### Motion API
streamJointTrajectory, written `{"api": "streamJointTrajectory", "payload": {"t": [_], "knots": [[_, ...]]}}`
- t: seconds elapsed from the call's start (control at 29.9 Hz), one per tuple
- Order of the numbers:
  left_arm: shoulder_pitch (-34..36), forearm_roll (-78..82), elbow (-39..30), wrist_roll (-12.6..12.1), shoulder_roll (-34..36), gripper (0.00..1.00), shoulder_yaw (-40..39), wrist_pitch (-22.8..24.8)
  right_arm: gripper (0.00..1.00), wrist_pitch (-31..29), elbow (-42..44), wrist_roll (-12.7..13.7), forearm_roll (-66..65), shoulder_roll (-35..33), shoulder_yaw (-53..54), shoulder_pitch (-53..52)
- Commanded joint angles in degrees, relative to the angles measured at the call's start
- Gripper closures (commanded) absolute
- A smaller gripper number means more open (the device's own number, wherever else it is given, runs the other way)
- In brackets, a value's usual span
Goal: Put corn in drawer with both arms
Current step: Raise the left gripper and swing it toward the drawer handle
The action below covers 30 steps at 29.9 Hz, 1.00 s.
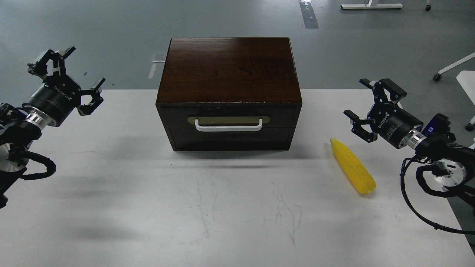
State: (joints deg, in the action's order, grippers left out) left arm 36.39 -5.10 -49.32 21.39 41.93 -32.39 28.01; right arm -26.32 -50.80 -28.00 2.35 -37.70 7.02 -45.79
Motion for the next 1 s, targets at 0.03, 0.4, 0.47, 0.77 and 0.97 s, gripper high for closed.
{"api": "streamJointTrajectory", "payload": {"t": [0.03,0.4,0.47,0.77,0.97], "knots": [[0.0,0.0,0.0,0.1,0.1,0.02,0.0,0.0,0.00,0.0,0.0,0.0,0.0,0.0,0.0,0.0],[1.3,0.0,1.0,-0.5,4.2,0.02,-0.4,0.0,0.00,0.2,0.1,0.0,-0.2,-0.2,0.0,-0.2],[3.6,0.4,1.3,-0.9,6.0,0.02,0.0,0.0,0.00,0.1,0.2,0.0,-0.2,-0.4,0.1,-0.4],[16.9,24.1,-5.0,0.6,9.7,0.02,-0.6,0.0,0.00,0.2,2.1,0.0,-0.2,-0.2,0.1,-0.5],[25.6,43.4,-16.0,3.7,9.1,0.02,-0.7,0.0,0.00,0.1,2.5,0.0,-0.2,-0.5,0.1,-0.6]]}}
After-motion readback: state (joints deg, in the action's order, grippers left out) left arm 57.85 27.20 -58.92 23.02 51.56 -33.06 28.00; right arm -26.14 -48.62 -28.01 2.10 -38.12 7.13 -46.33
